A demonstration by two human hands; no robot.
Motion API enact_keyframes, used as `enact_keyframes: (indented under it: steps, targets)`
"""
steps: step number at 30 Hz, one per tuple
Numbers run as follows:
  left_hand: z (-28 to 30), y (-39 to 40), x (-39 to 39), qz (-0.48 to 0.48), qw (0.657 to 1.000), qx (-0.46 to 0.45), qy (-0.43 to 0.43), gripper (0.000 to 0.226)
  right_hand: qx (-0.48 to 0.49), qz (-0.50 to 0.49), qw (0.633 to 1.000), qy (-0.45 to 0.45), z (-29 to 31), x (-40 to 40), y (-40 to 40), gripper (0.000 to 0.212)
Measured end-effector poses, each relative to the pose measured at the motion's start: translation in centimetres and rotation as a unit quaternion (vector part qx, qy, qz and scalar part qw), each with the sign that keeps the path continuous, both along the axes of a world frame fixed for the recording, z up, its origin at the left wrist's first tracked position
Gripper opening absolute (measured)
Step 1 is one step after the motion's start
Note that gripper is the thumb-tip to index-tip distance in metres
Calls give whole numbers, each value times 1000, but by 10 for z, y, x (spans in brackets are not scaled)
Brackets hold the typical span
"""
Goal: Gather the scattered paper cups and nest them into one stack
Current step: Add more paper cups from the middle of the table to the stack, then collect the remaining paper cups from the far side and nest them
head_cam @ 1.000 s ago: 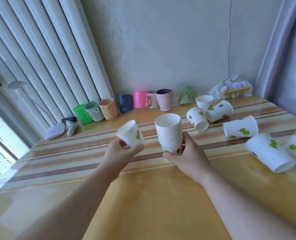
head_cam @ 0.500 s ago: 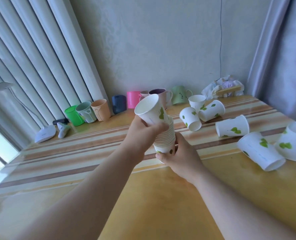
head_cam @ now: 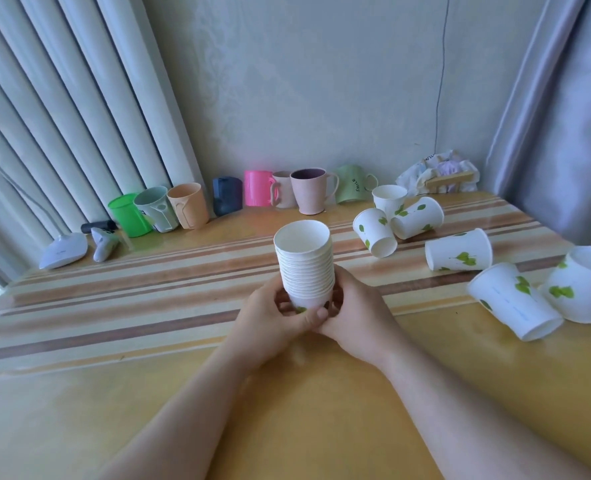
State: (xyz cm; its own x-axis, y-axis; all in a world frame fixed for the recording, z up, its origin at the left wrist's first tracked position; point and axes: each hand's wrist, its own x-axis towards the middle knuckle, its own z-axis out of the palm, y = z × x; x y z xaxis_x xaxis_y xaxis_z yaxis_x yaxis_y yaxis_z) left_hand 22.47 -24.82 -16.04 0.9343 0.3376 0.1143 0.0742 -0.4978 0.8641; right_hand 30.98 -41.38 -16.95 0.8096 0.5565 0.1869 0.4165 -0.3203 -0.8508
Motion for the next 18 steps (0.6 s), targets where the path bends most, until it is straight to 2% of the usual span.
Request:
enact_keyframes:
  steps: [4, 8, 13, 16, 18]
  targets:
    - [-4, 7, -2, 57, 998, 14, -25, 58, -50, 60, 997, -9, -1, -2, 1, 53]
    - [-7, 24, -3, 104, 994, 27, -21, 57, -96, 23, 995, -15, -6, -3, 3, 59]
    - [-5, 21, -7, 84, 996, 38, -16, 63, -18, -72, 995, 62, -7, 5, 20, 39]
    - [-2, 19, -8, 78, 996, 46, -10, 61, 25, -132, 983, 127, 5, 16, 25, 36]
    - [-3, 20, -9, 70, 995, 68, 1, 50, 43, -181, 980, 76, 15, 27, 21, 34]
